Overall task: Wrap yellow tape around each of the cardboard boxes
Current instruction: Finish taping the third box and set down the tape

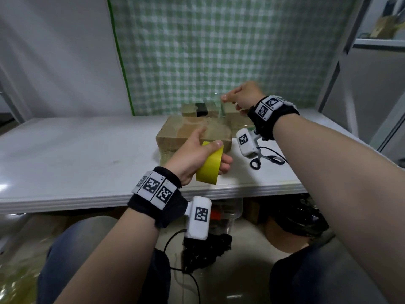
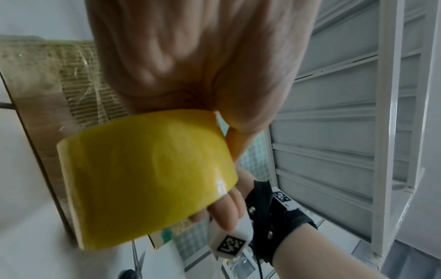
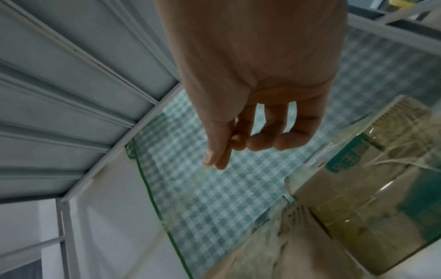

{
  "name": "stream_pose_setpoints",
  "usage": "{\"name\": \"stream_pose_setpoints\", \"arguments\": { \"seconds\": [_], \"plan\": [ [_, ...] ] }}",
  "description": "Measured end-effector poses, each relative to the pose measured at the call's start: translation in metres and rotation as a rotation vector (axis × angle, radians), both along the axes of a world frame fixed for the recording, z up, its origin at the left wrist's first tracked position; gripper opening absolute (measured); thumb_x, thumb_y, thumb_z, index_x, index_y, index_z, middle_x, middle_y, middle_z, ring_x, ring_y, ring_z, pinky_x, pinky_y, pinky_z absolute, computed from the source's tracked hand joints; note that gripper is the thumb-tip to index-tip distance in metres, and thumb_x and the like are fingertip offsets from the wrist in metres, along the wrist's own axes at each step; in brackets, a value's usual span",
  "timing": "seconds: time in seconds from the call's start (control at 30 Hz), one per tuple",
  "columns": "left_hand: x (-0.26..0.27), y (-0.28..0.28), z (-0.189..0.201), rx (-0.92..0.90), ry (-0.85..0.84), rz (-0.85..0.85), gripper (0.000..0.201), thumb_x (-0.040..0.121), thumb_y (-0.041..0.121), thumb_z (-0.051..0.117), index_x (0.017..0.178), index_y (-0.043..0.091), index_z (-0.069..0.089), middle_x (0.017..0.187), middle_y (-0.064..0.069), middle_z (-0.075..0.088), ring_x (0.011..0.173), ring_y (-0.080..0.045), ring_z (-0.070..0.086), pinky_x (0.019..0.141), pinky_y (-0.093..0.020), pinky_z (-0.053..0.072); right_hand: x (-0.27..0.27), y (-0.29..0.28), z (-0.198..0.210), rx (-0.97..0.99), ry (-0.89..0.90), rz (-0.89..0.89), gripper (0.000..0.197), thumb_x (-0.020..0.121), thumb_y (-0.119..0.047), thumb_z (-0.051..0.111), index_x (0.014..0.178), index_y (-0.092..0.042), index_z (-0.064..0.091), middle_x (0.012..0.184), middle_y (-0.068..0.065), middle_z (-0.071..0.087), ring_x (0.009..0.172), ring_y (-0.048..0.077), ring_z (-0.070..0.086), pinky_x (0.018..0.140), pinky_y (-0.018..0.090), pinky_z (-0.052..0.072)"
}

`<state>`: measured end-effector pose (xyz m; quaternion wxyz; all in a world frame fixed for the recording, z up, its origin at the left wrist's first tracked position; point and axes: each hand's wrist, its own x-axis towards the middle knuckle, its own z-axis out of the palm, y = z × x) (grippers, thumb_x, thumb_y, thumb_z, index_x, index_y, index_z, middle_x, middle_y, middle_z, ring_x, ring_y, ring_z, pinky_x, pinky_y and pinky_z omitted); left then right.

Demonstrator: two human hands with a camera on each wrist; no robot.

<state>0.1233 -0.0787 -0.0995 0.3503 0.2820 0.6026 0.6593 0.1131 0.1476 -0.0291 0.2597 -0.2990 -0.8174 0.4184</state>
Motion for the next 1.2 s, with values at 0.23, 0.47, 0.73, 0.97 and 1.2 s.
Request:
{"name": "stream_pose_setpoints", "arguments": {
  "seconds": [0.23,0.47,0.73,0.97,1.2],
  "plan": [
    [-0.008,0.009,-0.003,0.023,-0.114,0.043,0.07,0.105,0.01,0.053,0.161,0.025,0.013,0.077,-0.021,0.074,0.058,-0.027,0.071,0.05,-0.034,0.057,-0.026,0.008,-0.006,0.059,-0.195,0.077,0.033,0.081,-0.035,0.085,0.099,-0.008,0.078,0.104,0.004,0.075,0.073,0.013,0.062,0.057,0.026,0.049],
    [-0.013,0.016,-0.005,-0.014,-0.097,0.032,0.07,0.105,0.011,0.053,0.16,0.027,0.014,0.081,-0.021,0.076,0.062,-0.028,0.073,0.053,-0.036,0.059,-0.03,0.018,-0.021,0.032,-0.259,0.088,0.031,0.083,-0.035,0.084,0.102,-0.011,0.077,0.096,0.0,0.075,0.078,0.014,0.067,0.058,0.027,0.048],
    [-0.011,0.017,-0.008,-0.077,-0.094,0.005,0.072,0.105,0.012,0.052,0.162,0.02,0.009,0.083,-0.02,0.076,0.063,-0.028,0.073,0.054,-0.036,0.061,-0.029,0.021,-0.027,0.074,-0.373,0.072,0.04,0.078,-0.044,0.086,0.104,-0.015,0.076,0.102,0.003,0.075,0.097,0.025,0.07,0.087,0.042,0.058],
    [-0.015,0.017,-0.008,-0.087,-0.087,0.001,0.074,0.106,0.013,0.052,0.163,0.023,0.006,0.086,-0.021,0.076,0.064,-0.03,0.073,0.055,-0.037,0.061,-0.032,0.021,-0.032,0.2,-0.508,0.084,0.06,0.089,-0.061,0.066,0.116,-0.008,0.071,0.11,0.012,0.074,0.096,0.029,0.072,0.087,0.043,0.059],
    [-0.016,0.015,-0.011,-0.094,-0.073,-0.011,0.074,0.106,0.014,0.052,0.163,0.025,0.007,0.087,-0.02,0.077,0.066,-0.032,0.073,0.06,-0.041,0.062,-0.002,0.011,-0.017,0.343,-0.468,0.266,0.09,0.098,-0.064,0.048,0.162,-0.015,0.008,0.163,0.015,0.031,0.146,0.031,0.038,0.116,0.04,0.035]
  ]
}}
